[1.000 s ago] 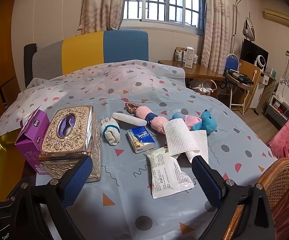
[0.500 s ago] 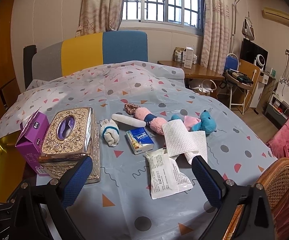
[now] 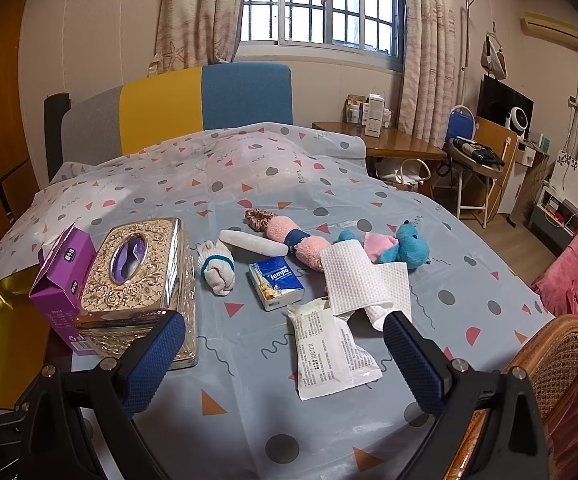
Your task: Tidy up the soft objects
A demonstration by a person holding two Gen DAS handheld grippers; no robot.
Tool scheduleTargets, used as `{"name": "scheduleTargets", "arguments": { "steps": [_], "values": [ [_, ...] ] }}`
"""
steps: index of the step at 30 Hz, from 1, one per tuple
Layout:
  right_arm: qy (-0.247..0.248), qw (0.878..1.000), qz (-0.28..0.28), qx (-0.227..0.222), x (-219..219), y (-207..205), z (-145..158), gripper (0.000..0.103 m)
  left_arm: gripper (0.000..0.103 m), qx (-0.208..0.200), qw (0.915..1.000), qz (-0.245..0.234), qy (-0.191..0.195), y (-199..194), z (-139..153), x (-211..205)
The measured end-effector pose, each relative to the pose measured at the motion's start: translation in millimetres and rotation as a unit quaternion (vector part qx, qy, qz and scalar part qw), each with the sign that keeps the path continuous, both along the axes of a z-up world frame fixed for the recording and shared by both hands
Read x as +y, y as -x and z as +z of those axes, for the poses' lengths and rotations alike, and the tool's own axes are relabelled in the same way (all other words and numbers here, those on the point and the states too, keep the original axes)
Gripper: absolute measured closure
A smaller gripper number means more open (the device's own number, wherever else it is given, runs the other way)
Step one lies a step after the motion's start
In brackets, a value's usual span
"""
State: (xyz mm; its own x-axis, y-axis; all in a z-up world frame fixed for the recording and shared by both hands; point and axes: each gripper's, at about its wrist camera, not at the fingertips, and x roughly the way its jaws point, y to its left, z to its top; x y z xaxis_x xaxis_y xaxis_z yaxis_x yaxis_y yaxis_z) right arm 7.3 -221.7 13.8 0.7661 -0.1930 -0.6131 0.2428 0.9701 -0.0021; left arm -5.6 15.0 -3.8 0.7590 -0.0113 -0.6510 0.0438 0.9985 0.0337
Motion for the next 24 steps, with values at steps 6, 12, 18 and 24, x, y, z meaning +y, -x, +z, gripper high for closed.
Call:
{"name": "scheduleTargets", "arguments": {
  "steps": [6,12,18,24],
  "values": [
    [-0.002,1.000,-0.004,-0.004,-4,2,0,0.002,0.000,0.001,1.0000,-0.006,-0.003,0,-1,-4],
    [-0.007,1.000,-0.021,-0.008,-18,2,2,0.002,0.000,0.008,0.9999,-0.014,-0.004,-1,-4,-8],
    [-0.027,0.999,-0.040,-0.017,-46,6,7,0.002,0.000,0.018,0.9951,-0.093,0.029,-1,-5,-22],
    [-0.069,0.996,-0.061,-0.022,-94,15,12,0.002,0.000,0.080,0.9732,-0.209,0.053,-11,-6,-68]
  ]
}}
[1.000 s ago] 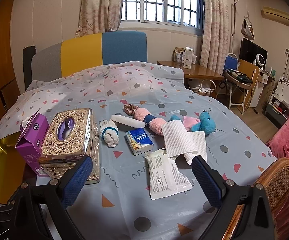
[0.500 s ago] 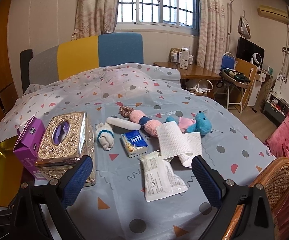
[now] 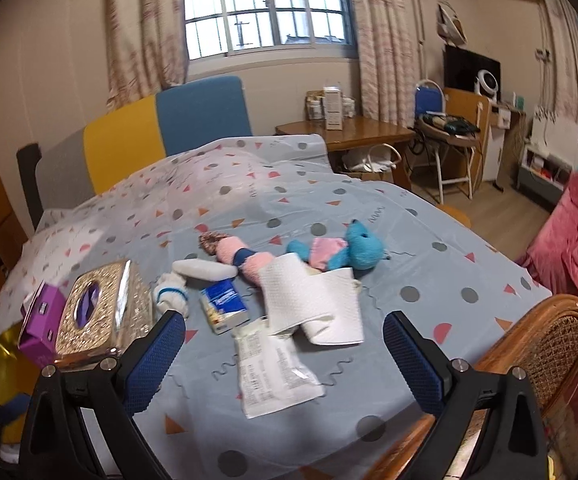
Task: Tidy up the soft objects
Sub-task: 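Grasp the white wet-wipe packet with the left gripper while the right gripper reaches the white towel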
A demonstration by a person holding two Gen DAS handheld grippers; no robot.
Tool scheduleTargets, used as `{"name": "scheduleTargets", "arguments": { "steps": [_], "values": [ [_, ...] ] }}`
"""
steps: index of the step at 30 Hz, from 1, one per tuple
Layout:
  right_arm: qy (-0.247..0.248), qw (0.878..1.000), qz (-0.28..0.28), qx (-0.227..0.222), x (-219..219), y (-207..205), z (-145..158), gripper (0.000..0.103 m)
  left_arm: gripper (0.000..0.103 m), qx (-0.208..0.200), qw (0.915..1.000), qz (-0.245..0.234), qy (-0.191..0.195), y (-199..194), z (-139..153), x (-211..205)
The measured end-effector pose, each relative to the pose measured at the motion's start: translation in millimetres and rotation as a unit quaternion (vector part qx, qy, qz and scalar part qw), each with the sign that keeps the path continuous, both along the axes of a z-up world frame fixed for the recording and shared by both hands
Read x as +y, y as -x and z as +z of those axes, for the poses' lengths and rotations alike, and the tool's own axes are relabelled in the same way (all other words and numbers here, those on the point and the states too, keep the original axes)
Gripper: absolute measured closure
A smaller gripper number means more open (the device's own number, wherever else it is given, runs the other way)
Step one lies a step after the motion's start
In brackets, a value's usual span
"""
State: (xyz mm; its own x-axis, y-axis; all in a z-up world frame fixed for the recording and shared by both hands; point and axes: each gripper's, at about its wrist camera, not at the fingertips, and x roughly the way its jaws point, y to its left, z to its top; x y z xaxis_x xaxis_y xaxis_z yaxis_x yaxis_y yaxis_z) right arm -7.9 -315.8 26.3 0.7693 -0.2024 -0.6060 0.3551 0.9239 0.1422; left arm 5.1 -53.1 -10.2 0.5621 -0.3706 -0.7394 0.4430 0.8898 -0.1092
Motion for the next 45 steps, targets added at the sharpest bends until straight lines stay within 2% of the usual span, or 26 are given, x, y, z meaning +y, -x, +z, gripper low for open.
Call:
{"name": "scheduleTargets", "arguments": {
  "steps": [4,7,9,11,15,20,30,33,35,38,45],
  "values": [
    [-0.006,0.999,-0.038,-0.001,-33,13,1,0.002,0.001,0.008,0.9988,-0.048,-0.010,-6,-4,-34],
    [-0.010,0.998,-0.061,-0.002,-51,22,1,0.002,0.003,0.036,0.9969,-0.069,-0.013,-22,-12,-60],
    [-0.013,0.997,-0.070,-0.004,-59,27,1,0.002,0.012,0.060,0.9950,-0.077,-0.019,-35,-18,-77],
    [-0.014,0.997,-0.073,-0.006,-64,30,1,0.002,0.015,0.074,0.9925,-0.095,-0.018,-42,-23,-93],
    [-0.015,0.998,-0.064,-0.008,-68,32,0,0.002,0.030,0.103,0.9893,-0.100,-0.022,-61,-38,-124],
    [-0.014,0.999,-0.049,-0.001,-71,33,-5,0.002,0.030,0.155,0.9849,-0.077,-0.002,-88,-61,-146],
    [-0.042,0.997,-0.056,0.019,-88,31,-21,0.002,0.021,0.154,0.9863,-0.059,-0.006,-114,-83,-176],
    [-0.041,0.998,-0.053,0.020,-88,29,-21,0.002,0.029,0.165,0.9844,-0.059,-0.013,-120,-97,-181],
    [-0.042,0.998,-0.051,0.023,-88,27,-22,0.002,0.039,0.146,0.9873,-0.059,-0.018,-120,-97,-177],
    [-0.055,0.997,-0.046,0.027,-90,22,-24,0.002,0.043,0.150,0.9861,-0.071,-0.008,-118,-97,-166],
    [-0.122,0.992,-0.013,0.043,-93,-11,-29,0.002,0.043,0.130,0.9873,-0.089,-0.021,-90,-93,-130]
  ]
}}
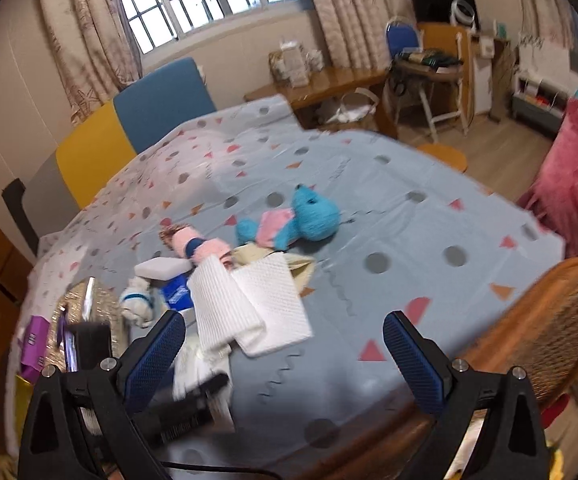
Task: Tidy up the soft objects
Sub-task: 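Grasp the white wet-wipe packet with the left gripper while the right gripper reaches the white towel, then carry the wipe packet into the gold tray with the left gripper while the right gripper grasps the towel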
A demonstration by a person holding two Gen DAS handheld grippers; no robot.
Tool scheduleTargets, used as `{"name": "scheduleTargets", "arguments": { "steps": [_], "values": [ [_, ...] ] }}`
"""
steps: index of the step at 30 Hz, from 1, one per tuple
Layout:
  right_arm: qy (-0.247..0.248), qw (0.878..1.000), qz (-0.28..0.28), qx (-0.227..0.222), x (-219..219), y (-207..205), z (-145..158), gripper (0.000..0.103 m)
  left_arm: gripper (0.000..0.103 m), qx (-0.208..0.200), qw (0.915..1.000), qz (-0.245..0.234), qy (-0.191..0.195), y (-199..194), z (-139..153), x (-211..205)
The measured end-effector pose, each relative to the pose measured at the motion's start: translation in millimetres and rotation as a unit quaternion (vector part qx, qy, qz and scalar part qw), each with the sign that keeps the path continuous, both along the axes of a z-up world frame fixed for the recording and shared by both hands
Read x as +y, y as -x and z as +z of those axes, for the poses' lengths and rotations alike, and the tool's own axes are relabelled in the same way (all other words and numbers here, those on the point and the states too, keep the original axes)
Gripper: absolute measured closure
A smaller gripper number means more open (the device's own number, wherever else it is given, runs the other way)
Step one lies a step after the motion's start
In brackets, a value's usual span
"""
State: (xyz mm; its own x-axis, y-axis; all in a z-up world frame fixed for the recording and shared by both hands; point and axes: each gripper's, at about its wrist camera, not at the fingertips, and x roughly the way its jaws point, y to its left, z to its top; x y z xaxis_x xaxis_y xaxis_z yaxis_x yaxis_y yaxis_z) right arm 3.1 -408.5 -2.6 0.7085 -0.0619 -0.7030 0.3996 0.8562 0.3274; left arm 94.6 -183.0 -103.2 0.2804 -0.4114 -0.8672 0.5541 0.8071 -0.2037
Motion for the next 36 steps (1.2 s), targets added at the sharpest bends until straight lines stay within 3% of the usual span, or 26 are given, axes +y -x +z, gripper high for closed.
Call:
{"name": "scheduleTargets", "arguments": {
  "steps": [7,16,22,26,27,29,30,31,36],
  "values": [
    [-0.069,0.993,0.074,0.066,14,-68,-26,0.002,0.043,-0.001,1.0000,0.005,-0.002,25,0,39],
    [-0.085,0.975,0.120,0.166,47,-125,-83,0.002,0.043,0.000,0.9999,0.010,0.003,51,2,80],
    [-0.036,0.962,0.140,0.231,77,-145,-115,0.002,0.043,-0.004,0.9998,0.020,0.008,62,4,106],
    [0.047,0.952,0.153,0.262,98,-152,-131,0.009,0.042,-0.007,0.9996,0.024,0.014,66,3,110],
    [0.076,0.947,0.159,0.269,105,-152,-132,0.014,0.042,-0.008,0.9995,0.025,0.017,67,3,110],
    [0.090,0.947,0.180,0.251,116,-150,-129,0.041,0.041,-0.016,0.9994,0.024,0.018,70,2,110],
    [0.095,0.949,0.184,0.238,120,-148,-125,0.072,0.041,-0.022,0.9994,0.022,0.018,73,2,111],
    [0.098,0.950,0.184,0.234,122,-147,-125,0.081,0.041,-0.028,0.9993,0.020,0.017,74,1,111],
    [0.084,0.949,0.187,0.238,123,-144,-130,0.083,0.043,-0.028,0.9992,0.018,0.021,75,-1,107]
  ]
}}
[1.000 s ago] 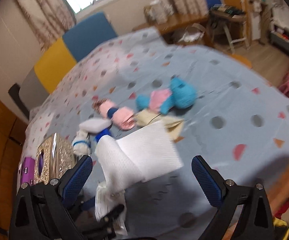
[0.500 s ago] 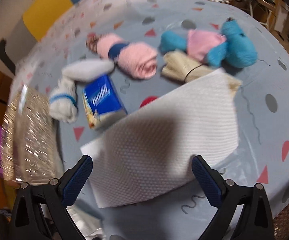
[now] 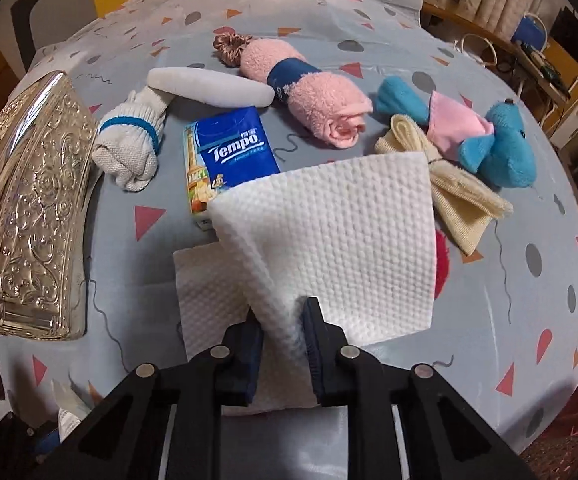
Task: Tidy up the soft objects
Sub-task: 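Carry the wipe packet into the gold tray with the left gripper while the right gripper grasps the towel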
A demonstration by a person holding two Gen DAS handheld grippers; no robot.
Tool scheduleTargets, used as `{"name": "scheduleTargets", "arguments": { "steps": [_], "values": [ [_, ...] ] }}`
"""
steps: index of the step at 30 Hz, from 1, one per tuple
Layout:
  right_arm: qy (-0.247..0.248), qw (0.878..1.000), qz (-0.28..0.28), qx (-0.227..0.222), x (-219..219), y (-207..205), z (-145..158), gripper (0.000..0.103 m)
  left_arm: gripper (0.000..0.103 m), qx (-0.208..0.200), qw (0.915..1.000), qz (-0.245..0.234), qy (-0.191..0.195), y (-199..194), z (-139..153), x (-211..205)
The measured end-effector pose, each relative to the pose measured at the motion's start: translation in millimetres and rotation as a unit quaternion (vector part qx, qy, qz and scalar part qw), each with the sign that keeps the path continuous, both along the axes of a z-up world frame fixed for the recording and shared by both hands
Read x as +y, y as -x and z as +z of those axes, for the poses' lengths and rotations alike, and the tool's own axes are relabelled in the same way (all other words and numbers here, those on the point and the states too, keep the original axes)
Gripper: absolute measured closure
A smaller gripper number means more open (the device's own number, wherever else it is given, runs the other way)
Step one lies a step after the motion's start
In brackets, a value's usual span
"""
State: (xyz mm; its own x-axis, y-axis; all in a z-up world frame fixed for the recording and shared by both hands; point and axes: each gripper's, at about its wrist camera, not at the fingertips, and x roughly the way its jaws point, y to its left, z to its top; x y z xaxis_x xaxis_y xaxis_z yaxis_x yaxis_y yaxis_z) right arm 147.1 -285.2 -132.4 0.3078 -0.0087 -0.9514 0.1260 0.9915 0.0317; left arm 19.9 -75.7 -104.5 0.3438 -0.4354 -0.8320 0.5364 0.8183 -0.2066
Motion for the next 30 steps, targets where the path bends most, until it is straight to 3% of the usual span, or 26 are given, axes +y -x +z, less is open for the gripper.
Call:
{"name": "scheduleTargets", "arguments": {
  "steps": [5,9,18,25,30],
  "values": [
    [-0.040,0.999,-0.028,0.001,-18,0,0,0.083,0.046,-0.006,0.9998,-0.017,0.006,6,15,2],
    [-0.075,0.996,-0.049,0.000,-44,-2,7,0.083,0.046,-0.038,0.9986,-0.025,0.025,7,43,0],
    [-0.070,0.997,-0.045,-0.003,-45,6,13,0.083,0.046,-0.091,0.9943,0.009,0.054,-39,115,-2],
    [-0.051,0.998,-0.030,-0.006,-19,0,0,0.083,0.046,-0.138,0.9812,0.108,0.081,-91,163,50],
    [-0.037,0.999,-0.022,-0.007,-7,5,8,0.083,0.046,-0.130,0.9607,0.229,0.089,-114,169,138]
  ]
}}
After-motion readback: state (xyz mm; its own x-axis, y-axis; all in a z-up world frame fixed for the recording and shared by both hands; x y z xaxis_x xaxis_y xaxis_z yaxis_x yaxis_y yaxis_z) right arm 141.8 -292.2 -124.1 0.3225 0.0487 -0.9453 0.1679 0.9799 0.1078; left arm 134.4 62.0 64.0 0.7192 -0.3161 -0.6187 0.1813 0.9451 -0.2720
